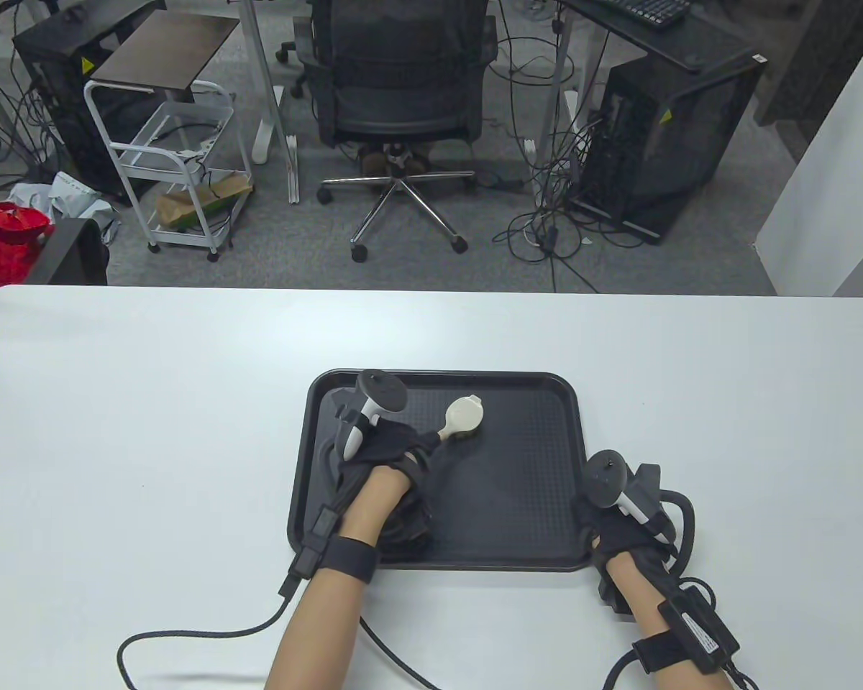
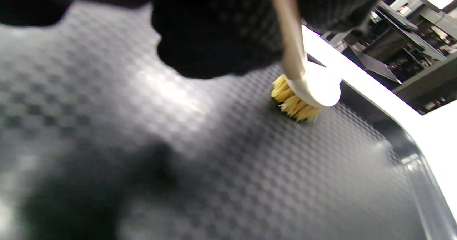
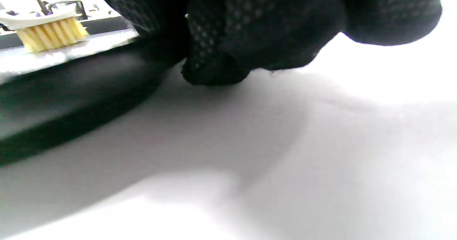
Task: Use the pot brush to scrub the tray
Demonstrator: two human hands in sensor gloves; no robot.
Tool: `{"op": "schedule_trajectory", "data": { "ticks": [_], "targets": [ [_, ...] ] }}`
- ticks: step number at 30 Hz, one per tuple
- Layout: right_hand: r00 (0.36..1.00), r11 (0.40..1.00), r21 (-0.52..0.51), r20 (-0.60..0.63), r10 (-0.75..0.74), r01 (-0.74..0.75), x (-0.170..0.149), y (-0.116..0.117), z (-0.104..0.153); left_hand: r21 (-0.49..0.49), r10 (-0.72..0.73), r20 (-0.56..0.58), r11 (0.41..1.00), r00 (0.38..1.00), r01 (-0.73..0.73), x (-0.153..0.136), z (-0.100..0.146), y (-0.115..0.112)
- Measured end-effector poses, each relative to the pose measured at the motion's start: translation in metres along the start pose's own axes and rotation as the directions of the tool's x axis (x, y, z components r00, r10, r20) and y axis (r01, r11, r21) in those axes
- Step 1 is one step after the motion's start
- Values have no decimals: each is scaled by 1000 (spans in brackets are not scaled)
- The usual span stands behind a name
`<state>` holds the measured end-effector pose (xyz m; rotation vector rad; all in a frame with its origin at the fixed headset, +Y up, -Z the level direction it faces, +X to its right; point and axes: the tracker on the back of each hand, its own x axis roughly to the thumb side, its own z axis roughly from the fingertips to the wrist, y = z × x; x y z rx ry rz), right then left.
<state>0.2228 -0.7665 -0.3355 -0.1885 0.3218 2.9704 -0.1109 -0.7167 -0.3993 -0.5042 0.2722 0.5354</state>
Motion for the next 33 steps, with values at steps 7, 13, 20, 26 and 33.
{"op": "schedule_trajectory", "data": {
  "ticks": [7, 13, 20, 26, 33],
  "targets": [
    [1000, 1000, 3, 0, -5, 5, 0, 0, 0, 10, 43, -70, 999, 997, -42, -36, 7, 12],
    [1000, 1000, 6, 0, -7, 7, -1, 0, 0, 18, 54, -125, 998, 991, -52, -47, 13, 17],
    [1000, 1000, 7, 1, -10, 10, -1, 0, -1, 132, -24, -187, 990, 982, 50, -51, 21, 29],
    [1000, 1000, 7, 2, -11, 11, -1, 0, -1, 139, 58, -244, 990, 968, -25, -84, 25, 47],
    [1000, 1000, 8, 2, -13, 13, -1, 0, -1, 214, 206, -250, 965, 946, -153, -122, 28, 66]
  ]
}}
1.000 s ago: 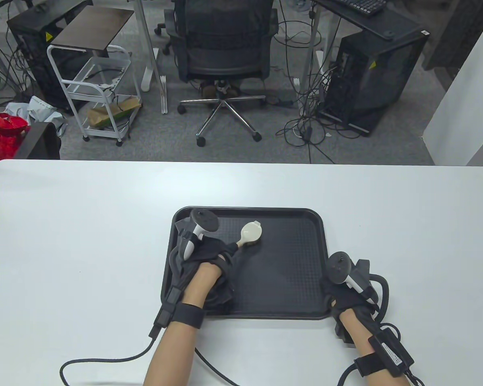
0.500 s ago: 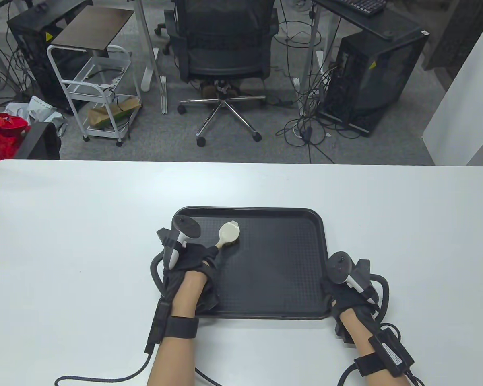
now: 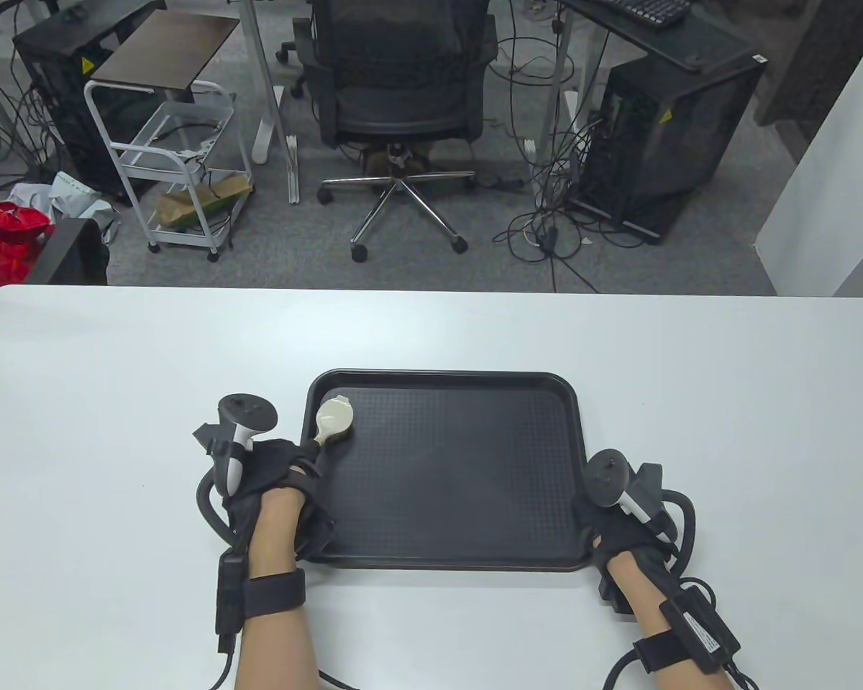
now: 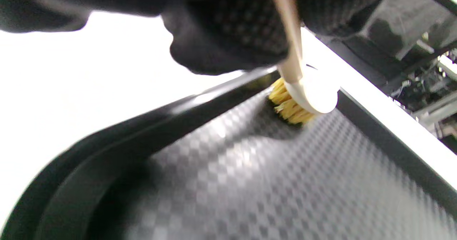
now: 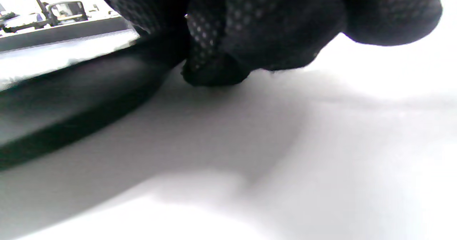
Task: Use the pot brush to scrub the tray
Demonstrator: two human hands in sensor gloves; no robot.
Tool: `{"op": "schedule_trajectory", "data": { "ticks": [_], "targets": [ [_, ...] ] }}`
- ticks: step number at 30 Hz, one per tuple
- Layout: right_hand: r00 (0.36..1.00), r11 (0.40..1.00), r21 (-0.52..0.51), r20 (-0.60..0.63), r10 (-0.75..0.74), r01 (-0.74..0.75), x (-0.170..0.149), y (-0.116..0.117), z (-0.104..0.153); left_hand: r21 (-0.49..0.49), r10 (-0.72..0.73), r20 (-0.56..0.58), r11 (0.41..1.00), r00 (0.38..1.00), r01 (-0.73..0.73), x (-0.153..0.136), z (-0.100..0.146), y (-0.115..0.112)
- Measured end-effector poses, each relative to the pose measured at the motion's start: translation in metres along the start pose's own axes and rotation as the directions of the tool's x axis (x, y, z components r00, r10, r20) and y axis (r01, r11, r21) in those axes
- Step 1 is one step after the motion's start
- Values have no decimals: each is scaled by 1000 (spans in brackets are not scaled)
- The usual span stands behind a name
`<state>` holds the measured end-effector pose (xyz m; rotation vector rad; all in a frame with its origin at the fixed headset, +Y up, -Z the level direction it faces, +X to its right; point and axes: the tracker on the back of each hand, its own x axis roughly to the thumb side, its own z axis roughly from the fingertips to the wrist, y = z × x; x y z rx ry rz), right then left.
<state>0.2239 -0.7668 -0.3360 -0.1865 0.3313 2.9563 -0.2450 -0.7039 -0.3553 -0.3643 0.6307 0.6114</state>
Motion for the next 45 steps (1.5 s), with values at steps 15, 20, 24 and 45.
{"op": "schedule_trajectory", "data": {
  "ticks": [15, 20, 24, 45],
  "targets": [
    [1000, 1000, -1, -3, -8, 8, -1, 0, -1, -224, 29, 435, 972, 900, 77, 97, 35, -88],
    [1000, 1000, -3, -3, -4, 4, -1, 0, -1, -289, 26, 468, 949, 883, 125, 116, 48, -121],
    [1000, 1000, -3, -3, -3, 3, -1, 0, -1, -293, 17, 485, 945, 874, 144, 126, 55, -142],
    [1000, 1000, -1, -2, -3, 3, -1, 0, -1, -253, -97, 474, 937, 875, 241, 138, 66, -160]
  ]
}}
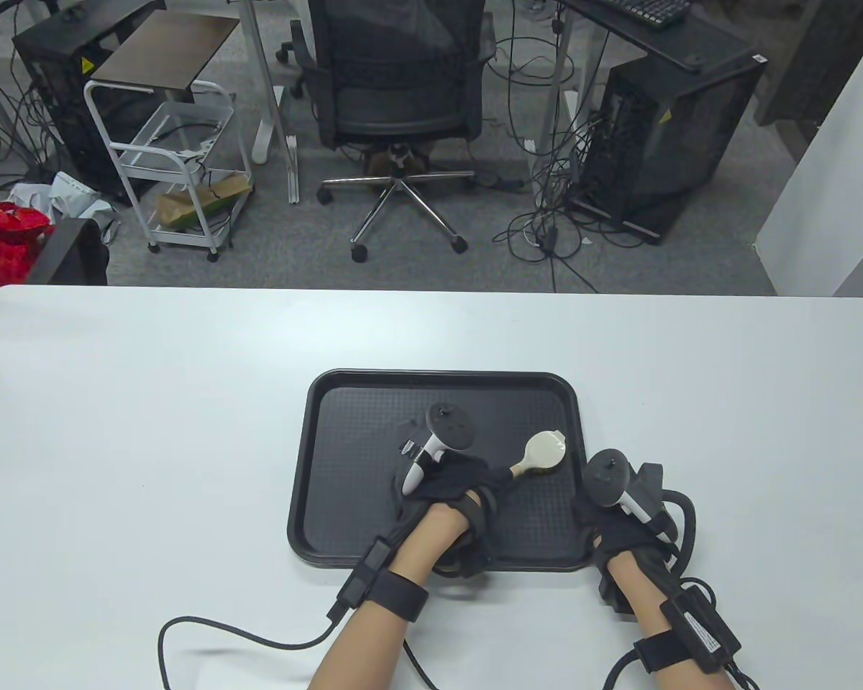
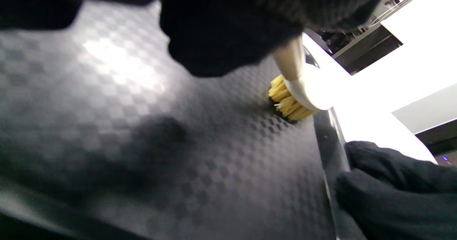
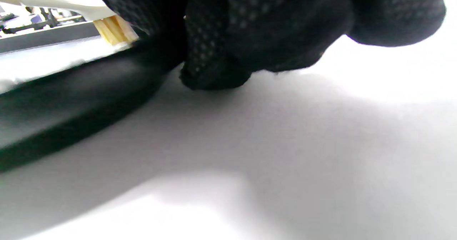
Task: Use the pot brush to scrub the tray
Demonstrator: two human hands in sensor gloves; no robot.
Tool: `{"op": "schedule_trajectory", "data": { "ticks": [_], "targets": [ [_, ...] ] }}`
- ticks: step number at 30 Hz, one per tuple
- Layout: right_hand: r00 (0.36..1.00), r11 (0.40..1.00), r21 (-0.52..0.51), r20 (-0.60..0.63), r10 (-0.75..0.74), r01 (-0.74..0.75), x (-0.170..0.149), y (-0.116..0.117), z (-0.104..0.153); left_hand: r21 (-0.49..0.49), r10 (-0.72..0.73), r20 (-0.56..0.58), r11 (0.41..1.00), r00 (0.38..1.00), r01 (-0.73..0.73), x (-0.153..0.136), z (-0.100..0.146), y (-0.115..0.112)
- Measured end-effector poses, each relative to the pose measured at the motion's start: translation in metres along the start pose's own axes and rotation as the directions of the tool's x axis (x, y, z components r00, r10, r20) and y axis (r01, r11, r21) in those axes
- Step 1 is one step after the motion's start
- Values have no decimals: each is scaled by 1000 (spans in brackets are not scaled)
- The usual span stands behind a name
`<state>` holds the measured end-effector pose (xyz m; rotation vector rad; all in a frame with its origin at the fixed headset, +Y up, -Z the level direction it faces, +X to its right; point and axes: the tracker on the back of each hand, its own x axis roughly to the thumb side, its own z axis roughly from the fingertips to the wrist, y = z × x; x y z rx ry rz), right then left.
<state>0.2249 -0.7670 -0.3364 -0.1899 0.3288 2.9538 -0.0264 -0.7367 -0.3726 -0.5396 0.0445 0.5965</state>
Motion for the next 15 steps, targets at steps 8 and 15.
{"op": "schedule_trajectory", "data": {
  "ticks": [8, 15],
  "targets": [
    [1000, 1000, 1, 0, 1, -1, 0, 0, 0, 21, -12, -101, 1000, 995, 14, -26, 7, 27],
    [1000, 1000, 2, -1, 1, -1, 0, 0, 0, -2, -7, -171, 1000, 985, 7, -54, 13, 52]
  ]
}}
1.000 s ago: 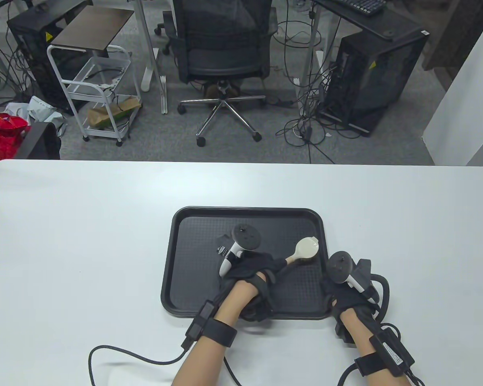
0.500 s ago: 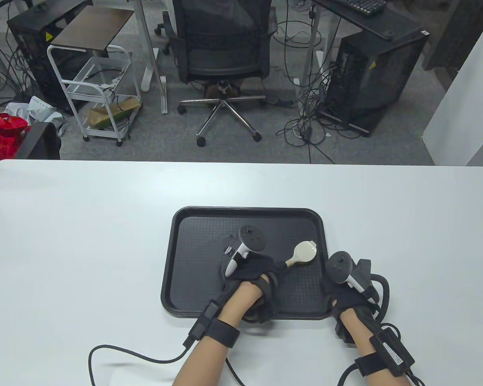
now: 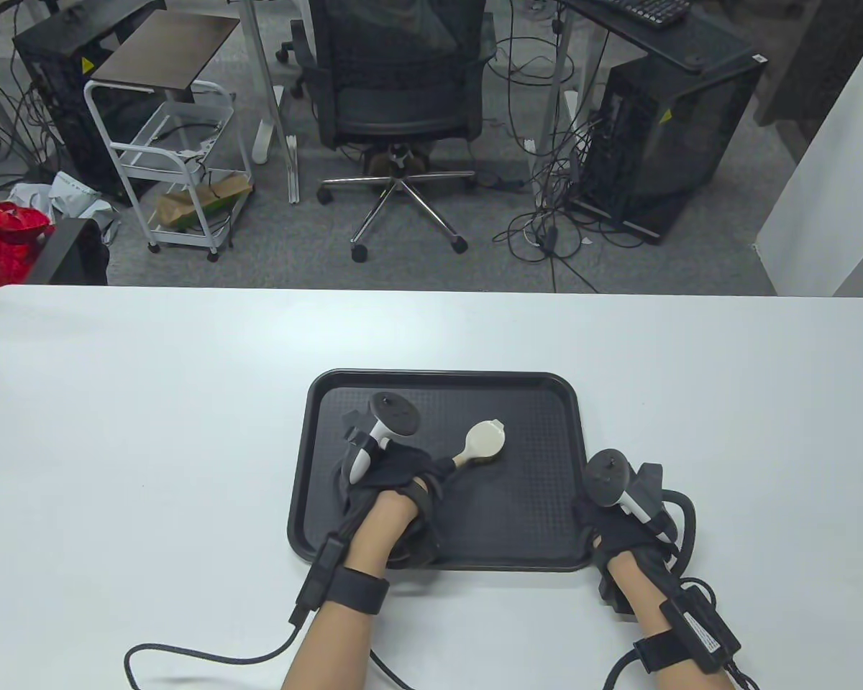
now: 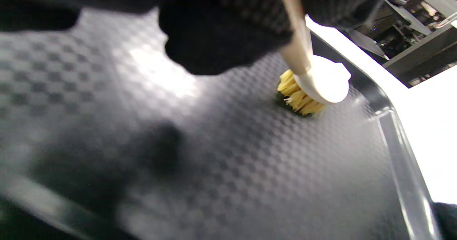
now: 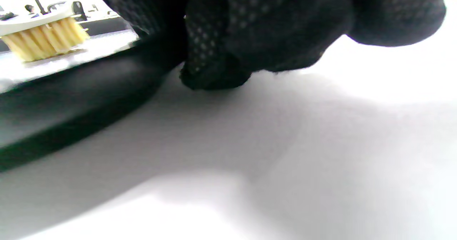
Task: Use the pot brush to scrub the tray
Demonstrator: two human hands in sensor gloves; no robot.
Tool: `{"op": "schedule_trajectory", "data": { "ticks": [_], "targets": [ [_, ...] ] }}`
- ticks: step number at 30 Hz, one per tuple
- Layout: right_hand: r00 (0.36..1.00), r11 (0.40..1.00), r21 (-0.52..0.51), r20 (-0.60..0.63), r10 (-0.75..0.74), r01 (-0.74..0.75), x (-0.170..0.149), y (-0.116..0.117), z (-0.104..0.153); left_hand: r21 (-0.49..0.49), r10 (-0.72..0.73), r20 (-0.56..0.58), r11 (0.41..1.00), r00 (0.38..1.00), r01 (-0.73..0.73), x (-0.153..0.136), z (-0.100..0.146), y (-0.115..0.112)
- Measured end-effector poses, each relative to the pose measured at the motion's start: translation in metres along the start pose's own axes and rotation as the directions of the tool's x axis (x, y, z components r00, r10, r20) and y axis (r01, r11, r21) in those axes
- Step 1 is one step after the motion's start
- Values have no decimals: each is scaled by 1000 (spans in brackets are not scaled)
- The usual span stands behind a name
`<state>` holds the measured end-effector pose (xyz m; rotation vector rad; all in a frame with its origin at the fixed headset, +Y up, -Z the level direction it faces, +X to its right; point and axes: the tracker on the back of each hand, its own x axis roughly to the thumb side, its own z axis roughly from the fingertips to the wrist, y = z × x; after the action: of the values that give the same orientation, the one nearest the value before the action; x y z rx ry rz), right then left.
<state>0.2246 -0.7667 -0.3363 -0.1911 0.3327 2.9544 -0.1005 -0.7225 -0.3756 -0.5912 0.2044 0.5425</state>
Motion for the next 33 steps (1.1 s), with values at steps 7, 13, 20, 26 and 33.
{"op": "schedule_trajectory", "data": {
  "ticks": [7, 13, 20, 26, 33],
  "targets": [
    [1000, 1000, 1, 0, -1, 1, 0, 0, 0, 73, -1, -109, 997, 994, 9, -37, 9, 36],
    [1000, 1000, 1, 0, -1, 1, 0, 0, 0, 58, 47, -158, 998, 986, -38, -71, 12, 59],
    [1000, 1000, 2, -1, -3, 3, 0, 0, 0, 43, 193, -172, 981, 966, -189, -121, 12, 78],
    [1000, 1000, 3, -1, -4, 4, 0, 0, 0, 80, 273, -196, 962, 942, -262, -157, 18, 93],
    [1000, 1000, 3, -2, -4, 4, 0, 0, 0, 117, 341, -190, 939, 921, -324, -173, 25, 104]
  ]
}}
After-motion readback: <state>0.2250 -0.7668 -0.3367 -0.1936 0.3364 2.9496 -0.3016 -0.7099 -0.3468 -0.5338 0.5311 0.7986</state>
